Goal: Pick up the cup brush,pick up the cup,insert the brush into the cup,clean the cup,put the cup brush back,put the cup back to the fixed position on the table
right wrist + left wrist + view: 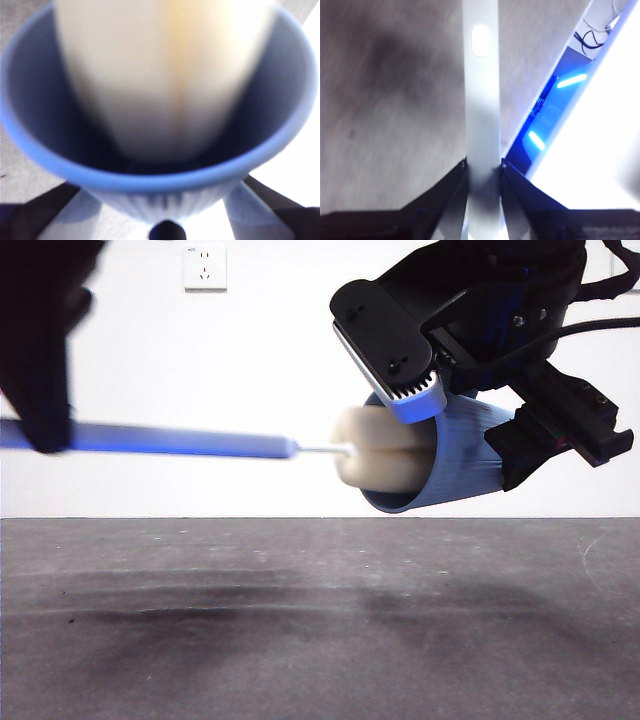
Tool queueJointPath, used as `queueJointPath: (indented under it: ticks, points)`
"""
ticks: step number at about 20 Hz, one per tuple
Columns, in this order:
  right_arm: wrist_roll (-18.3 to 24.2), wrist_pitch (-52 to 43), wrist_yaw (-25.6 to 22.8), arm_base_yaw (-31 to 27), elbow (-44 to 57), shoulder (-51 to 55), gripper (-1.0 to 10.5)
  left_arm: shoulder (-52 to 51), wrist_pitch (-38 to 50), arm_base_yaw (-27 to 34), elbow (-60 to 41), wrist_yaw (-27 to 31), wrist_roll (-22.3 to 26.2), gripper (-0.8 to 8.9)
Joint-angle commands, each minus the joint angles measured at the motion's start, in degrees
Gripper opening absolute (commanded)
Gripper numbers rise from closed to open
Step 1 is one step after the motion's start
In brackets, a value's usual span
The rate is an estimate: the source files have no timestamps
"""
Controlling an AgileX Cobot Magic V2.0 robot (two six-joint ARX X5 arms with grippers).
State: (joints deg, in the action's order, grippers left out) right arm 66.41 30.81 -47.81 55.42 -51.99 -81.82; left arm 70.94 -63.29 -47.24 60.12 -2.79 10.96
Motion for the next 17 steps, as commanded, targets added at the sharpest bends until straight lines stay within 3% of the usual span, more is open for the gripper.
queueJointPath:
  ticks: [1, 9, 17]
  points:
    - [-0.59, -0.28, -0.15, 0.02, -0.15, -0.55, -0.1, -2.34, -1.73, 0.15, -0.04, -0.13, 1.07, -0.09]
    - [-1.68, -0.33, -0.09, 0.15, -0.15, -0.55, -0.1, -2.25, 5.27, 0.13, -0.04, -3.52, 1.25, -0.09]
    - [-3.69, -0.33, 1.42, 0.61, -0.15, -0.55, -0.1, 7.67, 18.47, 0.11, -0.04, -7.98, -0.61, -0.09]
